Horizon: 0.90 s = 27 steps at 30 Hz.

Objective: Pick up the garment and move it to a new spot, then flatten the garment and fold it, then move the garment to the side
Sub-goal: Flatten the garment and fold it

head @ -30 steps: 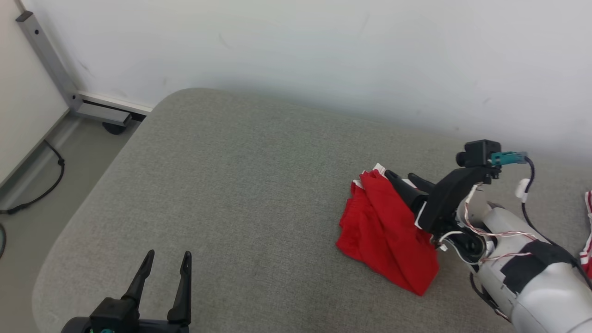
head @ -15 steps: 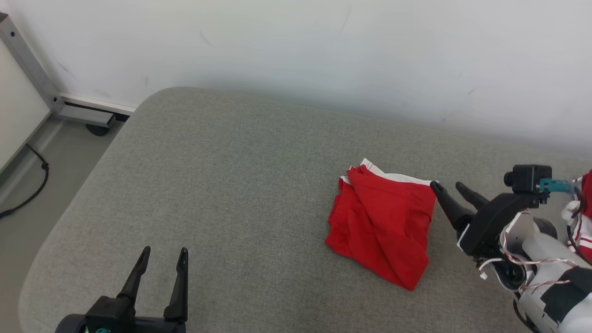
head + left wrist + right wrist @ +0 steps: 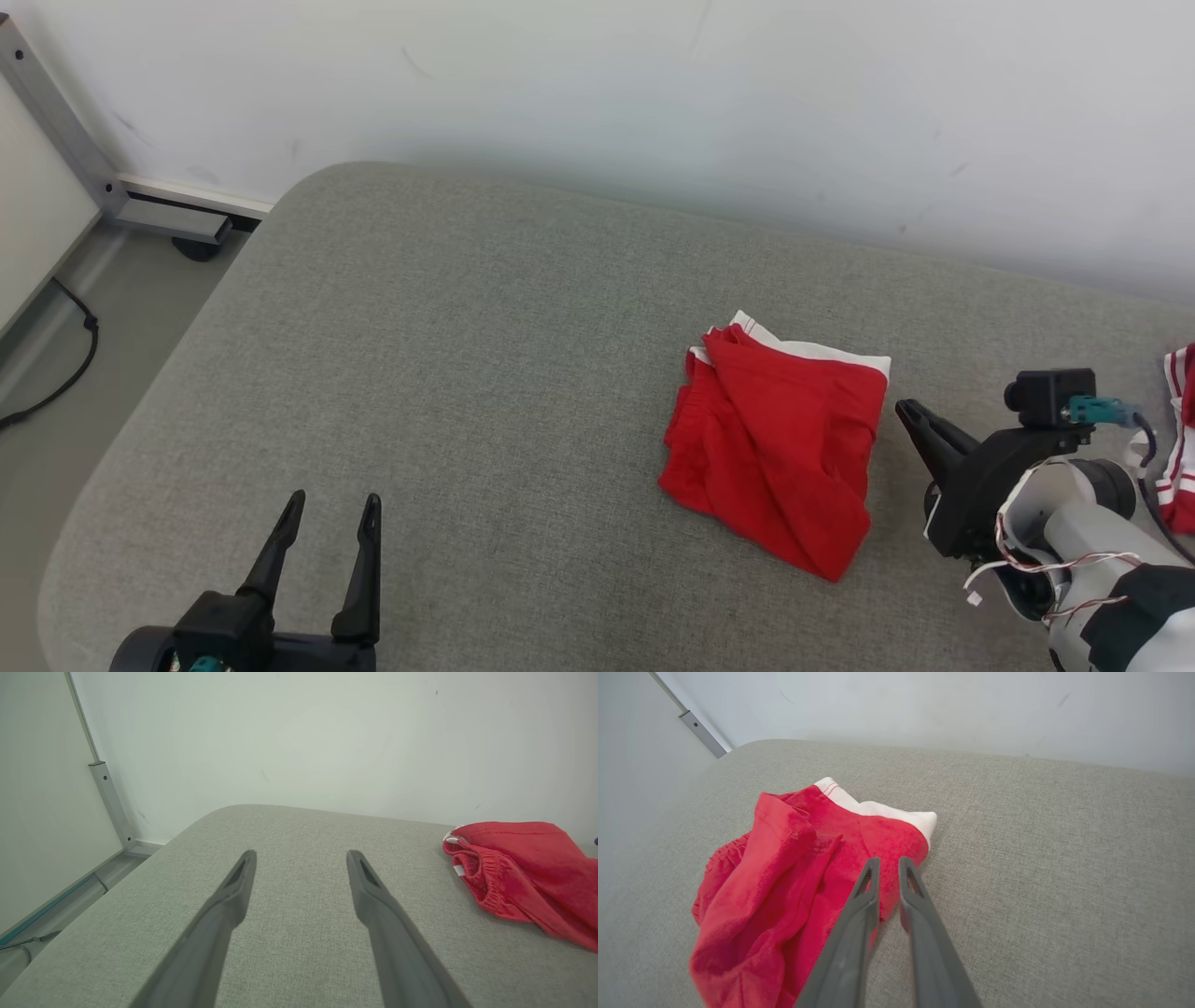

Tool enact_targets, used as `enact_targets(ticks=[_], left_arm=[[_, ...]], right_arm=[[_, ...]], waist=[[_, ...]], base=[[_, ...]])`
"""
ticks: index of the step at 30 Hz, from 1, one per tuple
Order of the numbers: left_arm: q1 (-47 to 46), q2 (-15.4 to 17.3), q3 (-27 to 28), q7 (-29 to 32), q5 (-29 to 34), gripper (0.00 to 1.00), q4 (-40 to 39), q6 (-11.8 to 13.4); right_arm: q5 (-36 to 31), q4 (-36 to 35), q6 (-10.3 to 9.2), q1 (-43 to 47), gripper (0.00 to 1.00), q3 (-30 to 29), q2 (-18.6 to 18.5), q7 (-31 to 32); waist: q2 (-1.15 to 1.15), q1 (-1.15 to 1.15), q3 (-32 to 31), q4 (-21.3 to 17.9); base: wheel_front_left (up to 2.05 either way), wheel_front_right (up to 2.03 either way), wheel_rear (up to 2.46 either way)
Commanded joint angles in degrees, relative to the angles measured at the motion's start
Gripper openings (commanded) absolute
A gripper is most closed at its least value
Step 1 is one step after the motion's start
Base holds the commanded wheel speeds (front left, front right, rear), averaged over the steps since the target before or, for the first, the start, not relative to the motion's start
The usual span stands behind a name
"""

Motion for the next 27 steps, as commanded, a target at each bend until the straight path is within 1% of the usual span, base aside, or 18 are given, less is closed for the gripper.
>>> enact_targets(ticks=[1,5,8,13,21,27], left_arm=[[-0.8,0.1,0.2,-0.3,0.8,1.00,0.1,-0.1],[-0.9,0.0,0.2,-0.3,1.0,1.00,0.1,-0.3],[-0.9,-0.1,0.2,-0.3,0.9,1.00,0.0,-0.3],[-1.3,-0.2,0.2,-0.3,1.1,1.00,0.1,-0.6],[-1.8,-0.6,0.0,-0.3,1.3,1.00,0.4,-0.7],[-2.0,-0.8,-0.1,-0.3,1.2,1.00,0.4,-0.9]], right_arm=[[-0.9,0.5,-0.05,-0.4,0.00,0.3,0.3,-0.8],[-4.4,2.9,-0.05,-1.0,0.00,2.2,1.2,-2.3],[-5.5,4.4,-0.05,-1.5,0.00,2.9,2.2,-3.0],[-5.8,6.2,-0.05,-2.3,0.00,3.7,3.4,-3.9],[-6.9,8.7,-0.05,-3.7,0.00,5.9,4.3,-3.6],[-6.3,10.4,-0.05,-4.4,0.00,7.1,5.3,-4.1]], waist=[[0.00,0.00,0.1,0.2],[0.00,0.00,0.4,0.7],[0.00,0.00,0.6,1.0],[0.00,0.00,1.1,1.6],[0.00,0.00,1.8,2.4],[0.00,0.00,1.9,3.2]], base=[[0.00,0.00,0.00],[0.00,0.00,0.00],[0.00,0.00,0.00],[0.00,0.00,0.00],[0.00,0.00,0.00],[0.00,0.00,0.00]])
